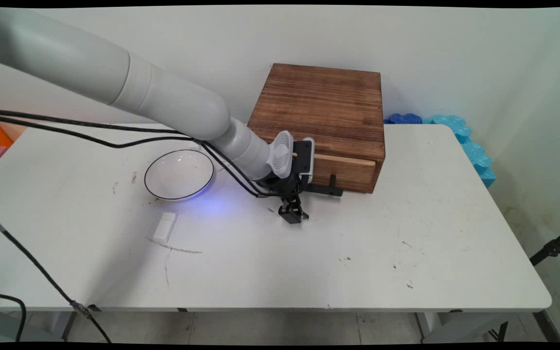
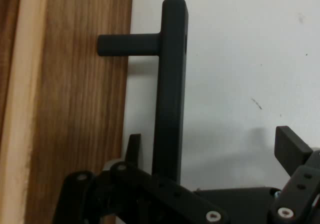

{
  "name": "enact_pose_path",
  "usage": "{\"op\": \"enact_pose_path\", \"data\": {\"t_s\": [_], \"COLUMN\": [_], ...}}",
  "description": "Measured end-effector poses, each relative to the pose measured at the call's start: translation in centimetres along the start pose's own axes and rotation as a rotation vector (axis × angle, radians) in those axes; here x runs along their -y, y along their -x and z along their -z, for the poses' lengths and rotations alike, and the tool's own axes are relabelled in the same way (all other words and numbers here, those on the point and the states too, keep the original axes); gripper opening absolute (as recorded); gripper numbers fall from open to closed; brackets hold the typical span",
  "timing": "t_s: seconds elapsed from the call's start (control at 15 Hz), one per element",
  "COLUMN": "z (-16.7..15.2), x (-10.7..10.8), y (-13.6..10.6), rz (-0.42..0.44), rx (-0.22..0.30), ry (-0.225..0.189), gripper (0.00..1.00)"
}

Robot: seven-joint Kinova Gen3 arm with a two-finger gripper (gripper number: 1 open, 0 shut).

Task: Open the drawer

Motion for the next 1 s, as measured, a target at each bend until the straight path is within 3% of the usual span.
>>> {"op": "enact_pose_path", "data": {"t_s": [0.6, 1.0], "z": [-1.1, 0.2], "x": [-0.7, -2.7], "y": [-0.2, -0.6], "rz": [0.004, 0.012], "rx": [0.012, 0.016], "ry": [0.029, 0.07], "gripper": [1.0, 1.0]}}
